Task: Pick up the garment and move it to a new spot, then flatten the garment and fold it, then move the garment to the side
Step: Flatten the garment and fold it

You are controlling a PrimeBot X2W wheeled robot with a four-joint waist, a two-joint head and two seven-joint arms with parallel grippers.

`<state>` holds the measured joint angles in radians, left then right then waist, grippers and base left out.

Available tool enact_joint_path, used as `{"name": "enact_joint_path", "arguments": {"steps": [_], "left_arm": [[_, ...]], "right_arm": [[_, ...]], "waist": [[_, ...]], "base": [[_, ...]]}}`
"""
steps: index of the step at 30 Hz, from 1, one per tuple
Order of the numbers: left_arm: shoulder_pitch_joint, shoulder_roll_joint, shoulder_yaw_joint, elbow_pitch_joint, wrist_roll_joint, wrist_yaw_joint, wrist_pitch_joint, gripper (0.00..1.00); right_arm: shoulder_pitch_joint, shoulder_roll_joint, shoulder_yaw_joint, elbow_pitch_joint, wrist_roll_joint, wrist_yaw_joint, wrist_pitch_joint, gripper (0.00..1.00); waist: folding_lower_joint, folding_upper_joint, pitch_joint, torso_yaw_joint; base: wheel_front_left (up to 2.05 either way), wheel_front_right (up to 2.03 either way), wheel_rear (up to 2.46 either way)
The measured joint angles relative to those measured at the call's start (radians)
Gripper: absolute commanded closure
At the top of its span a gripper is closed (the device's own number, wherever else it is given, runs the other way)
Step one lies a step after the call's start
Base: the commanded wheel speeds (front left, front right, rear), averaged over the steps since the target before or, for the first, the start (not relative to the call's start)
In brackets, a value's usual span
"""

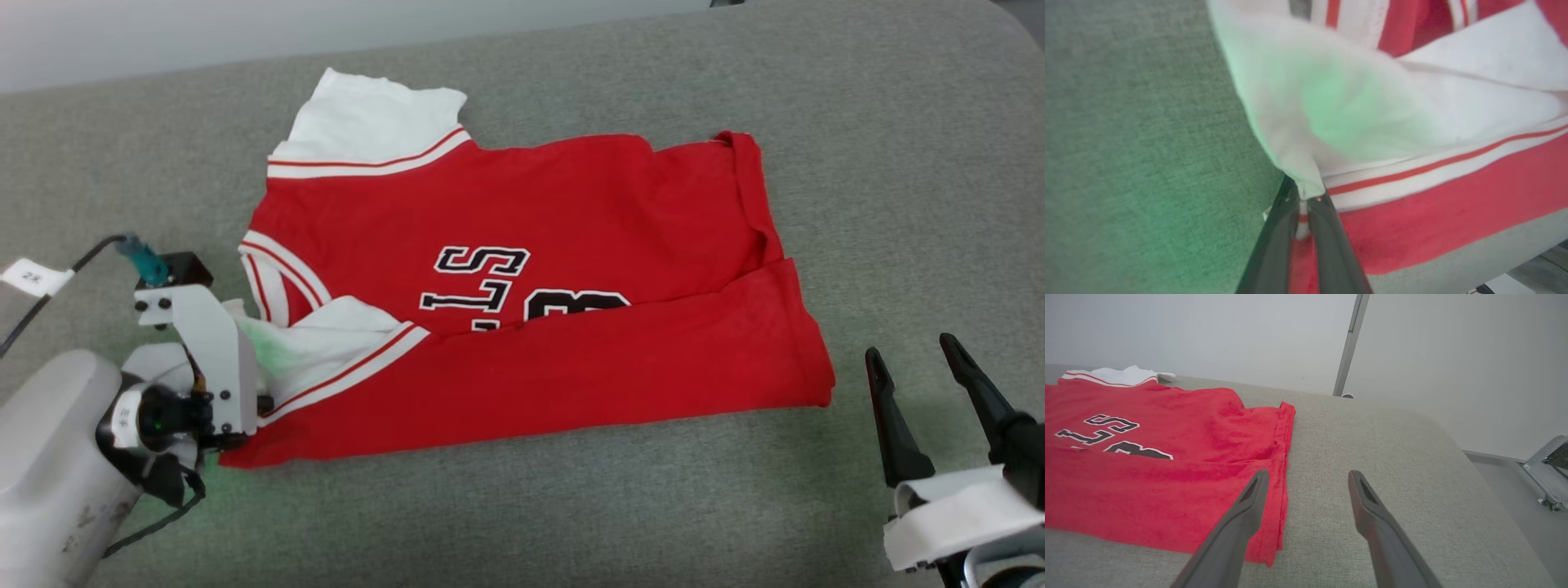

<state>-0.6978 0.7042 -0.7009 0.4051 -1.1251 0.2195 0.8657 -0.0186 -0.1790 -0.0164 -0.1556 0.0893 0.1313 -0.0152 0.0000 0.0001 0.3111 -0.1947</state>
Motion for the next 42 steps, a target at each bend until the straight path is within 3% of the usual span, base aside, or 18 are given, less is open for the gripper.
{"name": "enact_joint_path", "arguments": {"steps": [5, 13, 18, 25, 26, 27, 28, 29, 36, 42], "left_arm": [[-0.014, -0.015, -0.003, -0.001, 0.003, -0.001, -0.005, 1.00], [-0.033, -0.048, -0.015, 0.009, 0.017, -0.019, -0.026, 1.00], [-0.056, -0.079, -0.025, 0.021, 0.024, -0.031, -0.032, 1.00], [-0.085, -0.117, -0.031, 0.035, 0.028, -0.045, -0.045, 1.00], [-0.088, -0.122, -0.031, 0.038, 0.028, -0.050, -0.048, 1.00], [-0.092, -0.126, -0.031, 0.041, 0.028, -0.053, -0.049, 1.00], [-0.095, -0.130, -0.031, 0.044, 0.028, -0.054, -0.051, 1.00], [-0.096, -0.133, -0.030, 0.046, 0.027, -0.057, -0.053, 1.00], [-0.107, -0.147, -0.031, 0.066, 0.025, -0.069, -0.057, 1.00], [-0.112, -0.155, -0.034, 0.083, 0.023, -0.074, -0.061, 1.00]], "right_arm": [[-0.035, -0.012, 0.004, 0.016, 0.071, 0.000, 0.128, 0.00], [-0.176, -0.121, 0.090, 0.075, 0.213, 0.000, 0.552, 0.00], [-0.272, -0.154, 0.100, 0.151, 0.297, 0.000, 0.792, 0.00], [-0.375, -0.159, 0.129, 0.262, 0.364, 0.000, 0.905, 0.00], [-0.384, -0.161, 0.134, 0.273, 0.370, 0.000, 0.914, 0.05], [-0.393, -0.165, 0.139, 0.284, 0.371, 0.000, 0.927, 0.51], [-0.402, -0.167, 0.140, 0.295, 0.380, 0.000, 0.941, 0.64], [-0.409, -0.170, 0.140, 0.302, 0.385, 0.000, 0.950, 1.00], [-0.444, -0.189, 0.157, 0.317, 0.395, 0.000, 1.043, 1.00], [-0.447, -0.189, 0.148, 0.319, 0.384, 0.000, 1.048, 1.00]], "waist": [[-0.0001, 0.0000, 0.004, 0.019], [0.0000, 0.0000, 0.006, 0.054], [0.0000, 0.0000, 0.013, 0.084], [0.0000, 0.0000, 0.037, 0.127], [0.0000, 0.0000, 0.040, 0.133], [0.0000, 0.0000, 0.043, 0.138], [0.0000, 0.0000, 0.046, 0.142], [0.0000, 0.0000, 0.048, 0.146], [0.0000, 0.0000, 0.052, 0.157], [0.0000, 0.0000, 0.040, 0.158]], "base": [[0.00, 0.00, 0.00], [0.00, 0.00, 0.00], [0.00, 0.00, 0.00], [0.00, 0.00, 0.00], [0.00, 0.00, 0.00], [0.00, 0.00, 0.00], [0.00, 0.00, 0.00], [0.00, 0.00, 0.00], [0.00, 0.00, 0.00], [0.00, 0.00, 0.00]]}}
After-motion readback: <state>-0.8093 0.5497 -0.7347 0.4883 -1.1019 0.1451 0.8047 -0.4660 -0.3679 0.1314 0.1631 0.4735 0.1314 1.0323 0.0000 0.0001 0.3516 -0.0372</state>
